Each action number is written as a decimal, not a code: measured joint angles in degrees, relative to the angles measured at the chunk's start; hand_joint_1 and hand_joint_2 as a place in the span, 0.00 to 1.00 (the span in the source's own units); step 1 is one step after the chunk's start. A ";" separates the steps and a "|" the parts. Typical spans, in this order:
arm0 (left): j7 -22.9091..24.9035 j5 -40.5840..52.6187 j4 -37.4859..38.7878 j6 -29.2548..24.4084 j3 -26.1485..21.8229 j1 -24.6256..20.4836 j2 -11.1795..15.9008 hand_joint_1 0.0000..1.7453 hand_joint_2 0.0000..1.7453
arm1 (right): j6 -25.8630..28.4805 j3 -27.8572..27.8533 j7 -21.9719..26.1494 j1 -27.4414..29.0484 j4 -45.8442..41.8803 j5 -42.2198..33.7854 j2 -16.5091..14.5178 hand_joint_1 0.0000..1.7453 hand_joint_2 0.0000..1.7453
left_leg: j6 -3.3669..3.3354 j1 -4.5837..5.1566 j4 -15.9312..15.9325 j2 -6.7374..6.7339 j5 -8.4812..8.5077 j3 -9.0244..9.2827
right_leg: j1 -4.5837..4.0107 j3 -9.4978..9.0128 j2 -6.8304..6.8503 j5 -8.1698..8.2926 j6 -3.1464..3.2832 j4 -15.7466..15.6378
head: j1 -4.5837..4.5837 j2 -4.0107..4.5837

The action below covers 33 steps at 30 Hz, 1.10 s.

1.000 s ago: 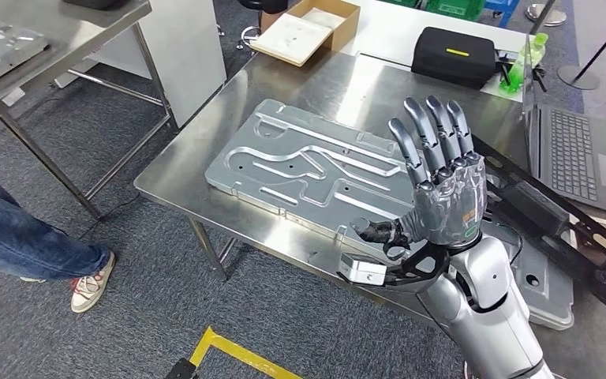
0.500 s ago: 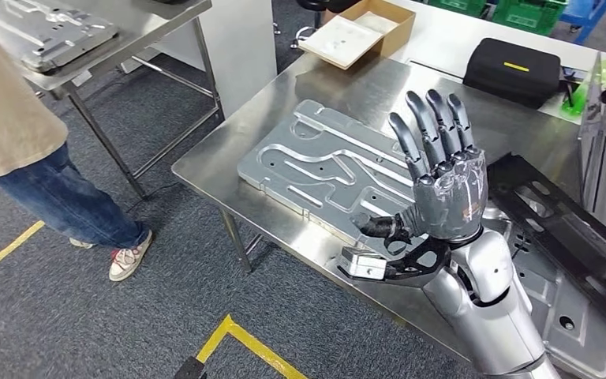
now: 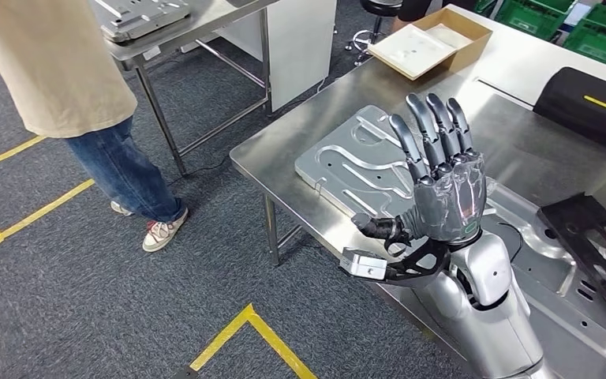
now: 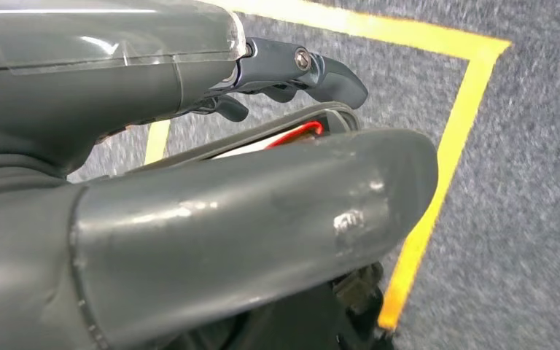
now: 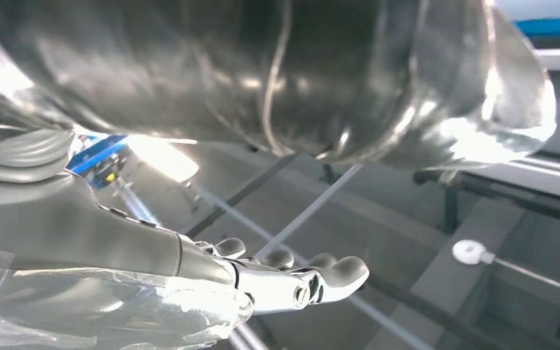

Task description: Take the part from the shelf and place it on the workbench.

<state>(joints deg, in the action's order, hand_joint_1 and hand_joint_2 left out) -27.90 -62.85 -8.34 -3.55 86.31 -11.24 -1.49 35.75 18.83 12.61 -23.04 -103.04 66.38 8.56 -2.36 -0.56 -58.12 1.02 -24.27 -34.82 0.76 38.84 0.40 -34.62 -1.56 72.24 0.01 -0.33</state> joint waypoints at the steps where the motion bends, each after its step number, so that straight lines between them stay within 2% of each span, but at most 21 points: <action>1: 0.20 -0.22 -0.01 0.68 -0.01 -0.06 -0.04 0.00 0.00 | -0.22 0.01 0.02 -0.03 0.10 -0.30 0.01 0.00 0.00 | -0.01 0.00 -0.06 0.77 0.01 -0.02 | 0.01 1.16 -0.19 -0.23 -0.03 2.09 | 0.00 0.00; 2: 0.42 -0.44 -0.01 1.19 -0.02 -0.08 -0.05 0.00 0.00 | -0.40 0.03 0.09 -0.15 0.22 -0.62 0.01 0.00 0.00 | 0.00 -0.01 -0.14 1.55 0.01 -0.03 | 0.05 1.34 -0.30 0.69 -0.02 2.10 | -0.01 0.00; 3: 0.56 -0.71 -0.01 1.50 -0.04 -0.14 -0.06 0.00 0.00 | -0.59 0.06 0.18 -0.39 0.32 -0.90 0.01 0.00 0.00 | 0.03 -0.03 -0.25 2.32 0.00 -0.02 | 0.13 0.43 -0.52 2.54 0.06 -0.10 | -0.01 0.00; 4: 0.62 -1.04 -0.01 1.71 -0.06 -0.26 -0.06 0.00 0.00 | -0.75 0.13 0.30 -0.80 0.44 -1.08 0.00 0.00 0.00 | 0.12 -0.05 -0.38 3.08 -0.02 -0.04 | 0.27 -1.21 -1.31 4.78 0.18 -3.76 | -0.01 0.00; 6: 0.64 -1.89 -0.01 2.32 -0.10 -0.71 -0.04 0.00 0.00 | -0.99 0.35 0.53 -1.79 0.72 -1.29 -0.02 0.00 0.00 | 0.59 0.04 -0.70 4.46 -0.03 -0.34 | 0.52 -4.10 -3.76 7.36 0.43 -10.30 | 0.01 0.00; 8: 0.63 -2.73 -0.01 3.20 -0.18 -1.10 0.06 0.00 0.00 | -1.05 0.74 0.80 -2.54 1.11 -1.26 -0.11 0.00 0.00 | 1.38 -0.02 -0.76 5.72 0.18 -0.79 | 0.39 -4.92 -4.57 7.54 0.69 -12.37 | 0.02 0.00; 10: 0.61 -3.04 -0.01 3.75 -0.24 -1.09 0.26 0.00 0.00 | -1.00 1.34 1.06 -3.11 1.62 -1.24 -0.28 0.00 0.00 | 2.12 -0.23 -0.76 6.45 0.31 -1.20 | 0.35 -5.09 -3.13 7.80 1.28 -12.71 | 0.01 0.00; 12: 0.62 -2.98 -0.01 3.57 -0.24 -1.03 0.44 0.00 0.00 | -0.78 1.90 1.17 -3.51 2.09 -1.56 -0.61 0.00 0.00 | 2.61 -0.12 -3.02 4.18 -1.19 -2.35 | 0.52 -5.37 -1.67 8.05 2.05 -13.21 | 0.16 0.00; 14: 0.67 -3.06 0.00 3.14 -0.24 -1.15 0.50 0.00 0.00 | -0.49 2.21 1.27 -3.61 2.58 -2.32 -0.91 0.00 0.00 | 2.95 -0.08 -9.35 0.92 -4.61 -5.28 | 0.35 -5.46 -0.07 8.04 2.53 -13.37 | 0.32 0.00; 16: 0.74 -3.25 0.00 2.93 -0.24 -1.15 0.45 0.00 0.00 | -0.35 2.40 1.36 -3.60 3.12 -2.92 -1.04 0.00 0.00 | 3.20 -0.21 -15.27 -0.23 -6.74 -8.09 | 0.10 -5.45 1.67 7.92 2.70 -13.32 | 0.32 0.00; 17: 0.77 -3.35 -0.01 2.87 -0.24 -1.08 0.43 0.00 0.00 | -0.31 2.49 1.37 -3.60 3.37 -3.08 -1.12 0.00 0.00 | 3.26 -0.23 -15.64 -0.46 -6.30 -8.20 | 0.04 -5.47 2.48 7.83 2.72 -13.30 | 0.32 0.00; 18: 0.78 -3.45 -0.01 2.81 -0.25 -1.03 0.43 0.00 0.00 | -0.25 2.55 1.38 -3.60 3.58 -3.20 -1.20 0.00 0.00 | 3.25 -0.23 -13.91 -0.73 -4.93 -7.23 | 0.01 -5.55 3.24 7.73 2.68 -13.28 | 0.32 0.00; 20: 0.78 -3.56 -0.01 2.58 -0.26 -1.10 0.49 0.00 0.00 | -0.04 2.60 1.50 -3.68 3.92 -3.42 -1.36 0.00 0.00 | 2.97 0.02 -6.59 -2.58 -1.63 -3.27 | -0.09 -5.83 4.56 7.41 2.42 -13.19 | 0.32 0.00; 22: 0.74 -3.32 -0.01 2.01 -0.26 -1.42 0.52 0.00 0.00 | 0.34 2.62 1.83 -3.89 4.26 -3.77 -1.53 0.00 0.00 | 2.20 0.53 -1.58 -4.31 -0.33 -0.74 | -0.41 -6.00 5.63 7.13 1.95 -13.08 | 0.29 0.00; 23: 0.72 -3.15 -0.01 1.56 -0.26 -1.58 0.52 0.00 0.00 | 0.53 2.67 2.04 -4.03 4.46 -4.06 -1.70 0.00 0.00 | 1.82 0.78 -0.88 -4.48 -0.49 -0.53 | -0.60 -6.07 6.16 7.04 1.71 -13.10 | 0.27 0.00; 25: 0.76 -2.87 0.00 0.64 -0.26 -1.73 0.52 0.00 0.00 | 0.83 2.81 2.35 -4.39 4.88 -4.55 -2.12 0.00 0.00 | 1.10 0.71 -0.56 -3.18 -0.24 -0.56 | -0.62 -6.29 6.82 6.80 1.10 -13.11 | 0.27 0.00; 27: 0.92 -2.71 0.01 0.02 -0.26 -1.93 0.51 0.00 0.00 | 1.03 2.94 2.42 -4.76 5.24 -4.76 -2.44 0.00 0.00 | 0.40 0.40 -0.10 -1.99 0.08 -0.33 | -0.28 -5.70 4.45 5.20 0.47 -11.20 | 0.27 0.00; 29: 1.25 -2.47 0.01 -0.45 -0.24 -2.43 0.48 0.00 0.00 | 1.16 3.00 2.48 -4.93 5.62 -4.84 -2.59 0.00 0.00 | -0.12 0.25 0.07 -0.77 0.29 -0.31 | -0.02 -2.87 1.04 1.77 0.15 -5.04 | 0.26 0.00; 30: 1.45 -2.29 0.00 -0.63 -0.21 -2.65 0.45 0.00 0.00 | 1.20 3.04 2.52 -4.95 5.87 -4.91 -2.67 0.00 0.00 | -0.25 0.25 0.05 -0.09 0.33 -0.37 | -0.01 -0.99 0.28 0.20 0.11 -1.29 | 0.25 0.00; 31: 1.65 -2.12 -0.01 -0.82 -0.18 -2.76 0.43 0.00 0.00 | 1.21 3.11 2.57 -4.95 6.14 -4.99 -2.74 0.00 0.00 | -0.31 0.26 0.02 0.64 0.34 -0.40 | 0.00 0.46 -0.02 -0.48 0.09 1.44 | 0.25 0.00; 33: 1.92 -1.85 0.01 -1.07 -0.14 -2.78 0.43 0.00 0.00 | 1.21 3.34 2.72 -5.04 6.67 -5.15 -3.00 0.00 0.00 | -0.29 0.26 -0.11 2.22 0.33 -0.40 | 0.01 0.86 -0.26 1.34 0.20 1.36 | 0.25 0.00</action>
<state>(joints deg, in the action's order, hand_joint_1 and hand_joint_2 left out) -25.98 -64.71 -8.34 -4.62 86.18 -14.02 -1.06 36.96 22.17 15.33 -28.07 -96.37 61.23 5.56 -2.65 -0.30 -58.24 3.23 -23.94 -35.22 0.78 39.70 0.14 -33.28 -1.36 73.60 0.26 -0.33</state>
